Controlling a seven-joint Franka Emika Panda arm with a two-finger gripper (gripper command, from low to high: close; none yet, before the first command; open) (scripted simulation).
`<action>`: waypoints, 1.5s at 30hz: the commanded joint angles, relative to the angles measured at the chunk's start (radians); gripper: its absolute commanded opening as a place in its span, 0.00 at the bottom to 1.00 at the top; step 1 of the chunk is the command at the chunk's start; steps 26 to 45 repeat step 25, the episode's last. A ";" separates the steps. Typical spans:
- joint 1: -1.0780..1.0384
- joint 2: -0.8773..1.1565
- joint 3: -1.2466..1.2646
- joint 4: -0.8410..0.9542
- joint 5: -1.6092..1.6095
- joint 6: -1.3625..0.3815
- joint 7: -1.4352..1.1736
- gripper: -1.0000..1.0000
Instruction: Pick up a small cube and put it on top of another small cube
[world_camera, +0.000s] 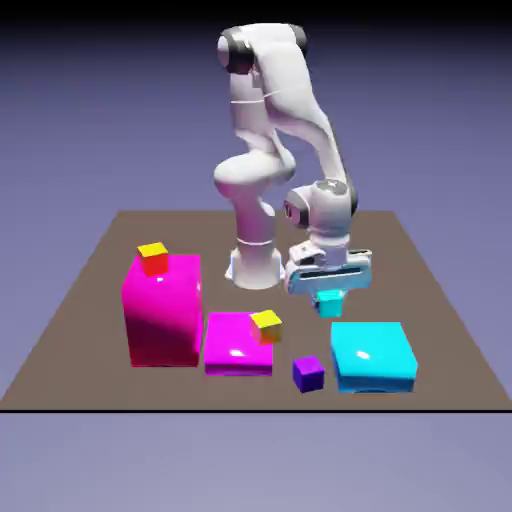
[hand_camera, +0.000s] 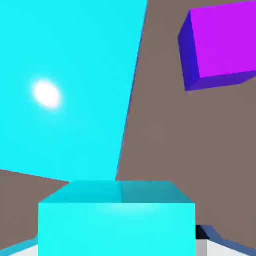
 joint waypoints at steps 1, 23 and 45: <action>-0.037 -0.014 0.013 0.004 0.004 -0.018 -0.030 0.00; -0.498 0.023 0.181 0.030 0.075 -0.003 -0.434 1.00; -0.500 -0.050 0.180 0.039 0.067 -0.085 -0.428 1.00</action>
